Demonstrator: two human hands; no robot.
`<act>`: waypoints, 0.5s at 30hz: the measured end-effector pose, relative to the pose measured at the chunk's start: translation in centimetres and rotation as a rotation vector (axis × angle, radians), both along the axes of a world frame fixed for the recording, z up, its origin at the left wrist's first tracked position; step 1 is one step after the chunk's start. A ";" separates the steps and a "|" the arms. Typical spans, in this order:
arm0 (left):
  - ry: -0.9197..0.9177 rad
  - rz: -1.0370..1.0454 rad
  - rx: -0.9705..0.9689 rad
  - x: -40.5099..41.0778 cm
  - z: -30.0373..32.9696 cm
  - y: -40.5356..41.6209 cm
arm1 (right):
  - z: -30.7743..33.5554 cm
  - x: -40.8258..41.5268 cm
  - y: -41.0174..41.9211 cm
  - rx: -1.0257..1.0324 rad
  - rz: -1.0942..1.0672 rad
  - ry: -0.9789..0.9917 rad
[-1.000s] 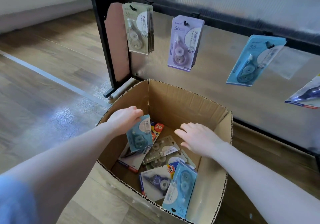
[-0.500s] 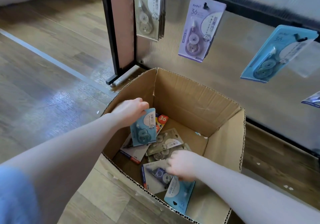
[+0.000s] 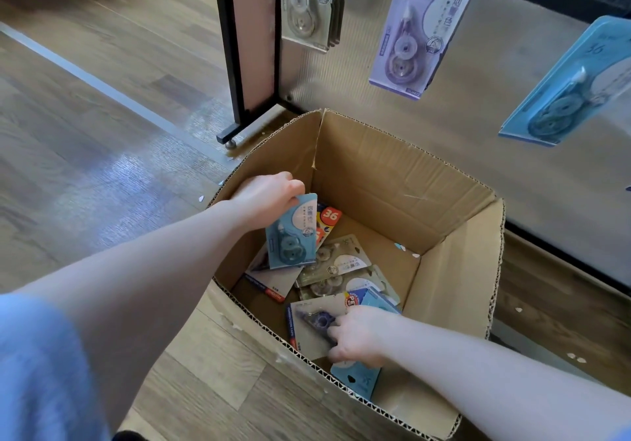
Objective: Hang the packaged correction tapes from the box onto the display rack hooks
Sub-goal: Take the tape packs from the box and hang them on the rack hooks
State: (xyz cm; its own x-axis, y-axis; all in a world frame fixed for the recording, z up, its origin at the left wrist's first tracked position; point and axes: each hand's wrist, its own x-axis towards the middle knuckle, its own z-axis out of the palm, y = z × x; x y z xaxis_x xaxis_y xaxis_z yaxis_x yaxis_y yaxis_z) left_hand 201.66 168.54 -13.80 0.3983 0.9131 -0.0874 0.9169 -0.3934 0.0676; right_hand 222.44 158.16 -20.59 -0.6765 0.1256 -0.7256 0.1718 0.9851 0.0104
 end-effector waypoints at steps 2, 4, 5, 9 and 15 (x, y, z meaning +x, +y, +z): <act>-0.006 0.008 -0.006 -0.1 0.0 0.0 | -0.1 0.0 -0.2 0.006 0.019 0.004; -0.010 0.011 -0.009 -0.1 -0.1 0.0 | -0.3 0.0 -0.3 -0.006 0.024 0.032; -0.011 0.010 -0.010 -0.1 -0.1 0.0 | -0.4 0.0 -0.4 -0.015 0.034 0.043; -0.020 0.011 -0.020 -0.1 -0.3 -0.1 | -0.7 0.2 -1.6 -0.055 0.130 0.019; -0.022 0.018 -0.038 0.2 -0.1 -0.3 | 0.7 0.9 -0.6 -0.012 0.121 0.008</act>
State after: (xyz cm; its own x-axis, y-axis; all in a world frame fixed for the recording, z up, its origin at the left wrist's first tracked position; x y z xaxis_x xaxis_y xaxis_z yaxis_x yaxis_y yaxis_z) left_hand 201.90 168.22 -13.93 0.3840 0.9164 -0.1132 0.9219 -0.3736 0.1027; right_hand 223.31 157.60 -19.89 -0.6922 0.0343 -0.7209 0.0516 0.9987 -0.0020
